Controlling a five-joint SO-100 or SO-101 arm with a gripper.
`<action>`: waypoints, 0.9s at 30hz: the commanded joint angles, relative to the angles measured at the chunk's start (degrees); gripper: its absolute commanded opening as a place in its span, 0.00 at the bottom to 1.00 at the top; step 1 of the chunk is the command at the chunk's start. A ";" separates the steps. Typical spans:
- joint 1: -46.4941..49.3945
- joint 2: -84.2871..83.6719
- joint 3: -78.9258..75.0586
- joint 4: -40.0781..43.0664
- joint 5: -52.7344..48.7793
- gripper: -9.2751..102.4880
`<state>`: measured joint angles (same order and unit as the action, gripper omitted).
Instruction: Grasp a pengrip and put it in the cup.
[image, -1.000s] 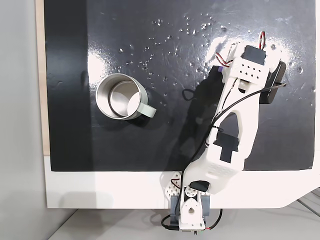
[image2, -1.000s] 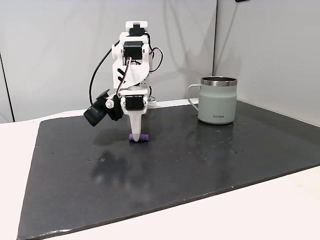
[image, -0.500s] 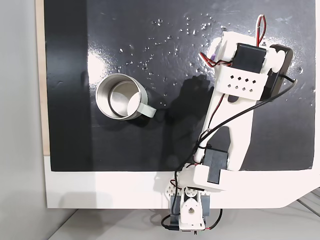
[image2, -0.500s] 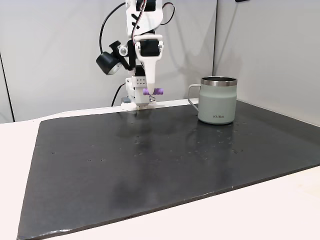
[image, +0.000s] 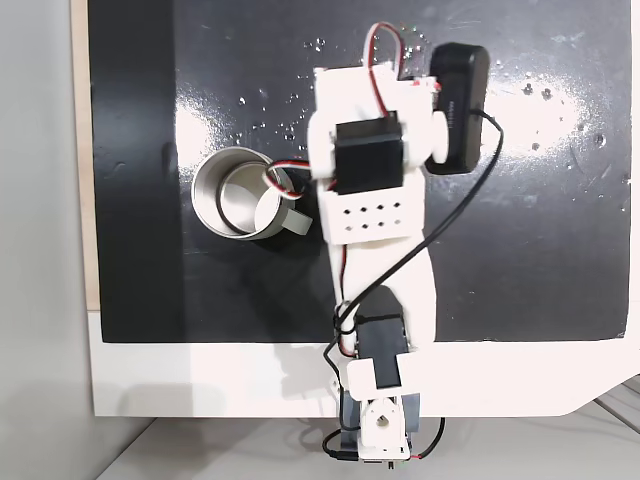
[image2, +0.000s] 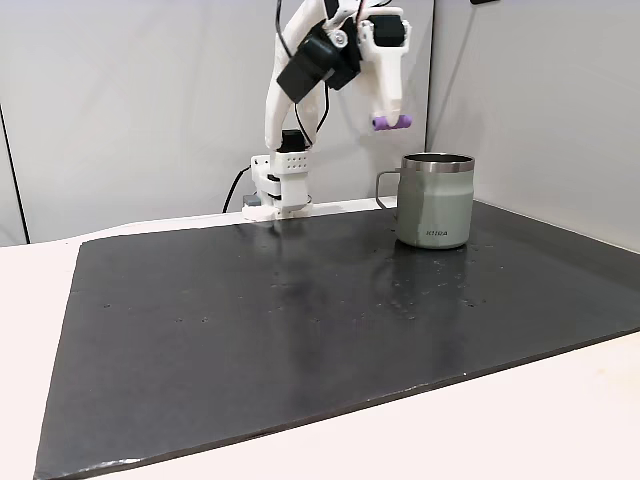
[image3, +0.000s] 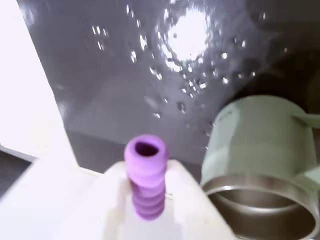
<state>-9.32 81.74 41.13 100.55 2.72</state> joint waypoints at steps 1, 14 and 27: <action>-6.06 3.87 -3.08 -0.97 -2.20 0.08; -23.73 2.20 1.49 -0.26 -8.61 0.08; -26.46 0.62 10.20 1.14 -10.11 0.08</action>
<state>-35.33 81.83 51.06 101.16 -6.94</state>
